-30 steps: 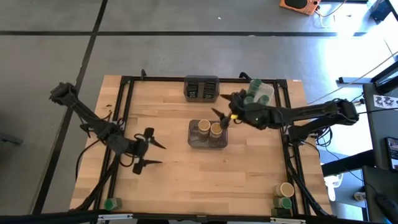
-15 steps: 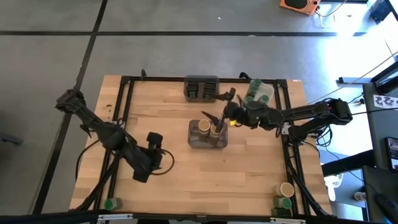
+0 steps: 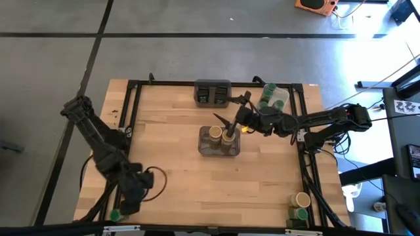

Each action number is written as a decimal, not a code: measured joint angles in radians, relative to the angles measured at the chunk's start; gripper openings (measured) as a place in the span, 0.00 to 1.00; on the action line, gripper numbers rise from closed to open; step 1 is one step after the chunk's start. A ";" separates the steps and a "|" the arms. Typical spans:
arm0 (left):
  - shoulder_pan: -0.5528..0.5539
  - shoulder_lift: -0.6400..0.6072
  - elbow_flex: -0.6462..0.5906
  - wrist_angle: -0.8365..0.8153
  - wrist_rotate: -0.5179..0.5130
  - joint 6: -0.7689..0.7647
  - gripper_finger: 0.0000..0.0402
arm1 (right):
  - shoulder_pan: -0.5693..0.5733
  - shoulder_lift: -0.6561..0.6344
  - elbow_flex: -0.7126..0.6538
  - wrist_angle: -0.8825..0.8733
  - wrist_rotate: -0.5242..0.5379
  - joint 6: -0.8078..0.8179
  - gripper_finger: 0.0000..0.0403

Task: Sort spices by type
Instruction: Put the green seasoning bottle into the white bin

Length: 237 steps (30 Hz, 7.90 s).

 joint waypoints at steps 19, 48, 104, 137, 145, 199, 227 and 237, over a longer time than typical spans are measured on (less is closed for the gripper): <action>-0.294 0.043 -0.122 0.138 -0.033 -0.380 0.67 | 0.000 -0.001 0.001 0.059 0.000 -0.054 0.84; -0.391 0.137 -0.139 0.188 -0.050 -0.490 0.67 | 0.002 -0.001 0.000 0.020 0.000 -0.044 0.84; -0.356 0.313 -0.033 0.118 0.069 -0.306 0.67 | 0.002 -0.001 0.000 -0.010 0.034 -0.025 0.84; 0.444 0.243 -0.033 -0.165 -0.195 0.771 0.48 | 0.002 -0.001 0.000 -0.039 0.025 -0.007 0.84; 0.549 0.312 -0.026 -0.006 -0.197 0.846 0.48 | 0.002 -0.001 0.000 -0.062 0.007 0.008 0.84; 0.237 -0.532 -0.817 0.731 -0.608 0.832 0.69 | 0.140 0.304 0.287 -0.344 -0.315 0.340 0.84; 0.270 -0.537 -0.828 0.730 -0.623 0.767 0.69 | 0.198 0.705 0.587 -0.580 -0.398 0.313 0.84; 0.271 -0.530 -0.828 0.734 -0.623 0.765 0.69 | 0.190 0.752 0.583 -0.553 -0.417 0.315 0.81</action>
